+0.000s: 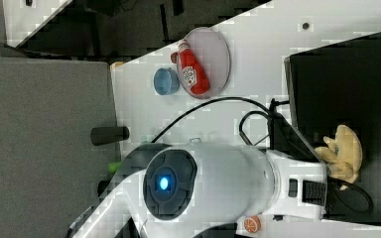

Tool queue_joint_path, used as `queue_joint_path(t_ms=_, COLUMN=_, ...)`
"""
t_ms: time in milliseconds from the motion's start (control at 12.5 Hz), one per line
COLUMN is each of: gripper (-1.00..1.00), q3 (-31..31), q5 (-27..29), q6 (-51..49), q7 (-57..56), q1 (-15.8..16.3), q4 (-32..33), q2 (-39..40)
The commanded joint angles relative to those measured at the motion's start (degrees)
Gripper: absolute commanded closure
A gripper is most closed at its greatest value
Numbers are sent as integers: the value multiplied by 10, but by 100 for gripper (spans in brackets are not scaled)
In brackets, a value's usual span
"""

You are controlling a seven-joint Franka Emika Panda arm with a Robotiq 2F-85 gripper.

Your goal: Pick banana from table and place on oven.

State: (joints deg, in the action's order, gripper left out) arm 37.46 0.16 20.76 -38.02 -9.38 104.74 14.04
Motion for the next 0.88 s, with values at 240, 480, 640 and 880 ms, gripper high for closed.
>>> queue_joint_path(t_ms=240, gripper=-79, q3=-26, q5=9, q6=29, q7=-35, q1=34, q4=-22, q2=-8)
queue_joint_path(t_ms=480, gripper=-100, q3=-43, q5=7, q6=26, q7=-35, q1=45, q4=-27, q2=-20)
queue_joint_path(t_ms=640, gripper=-100, q3=-62, q5=7, q6=24, q7=-5, q1=61, q4=-45, q2=-46)
queue_joint_path(t_ms=880, gripper=-100, q3=-99, q5=6, q6=-52, q7=106, q1=89, q4=-53, q2=-112)
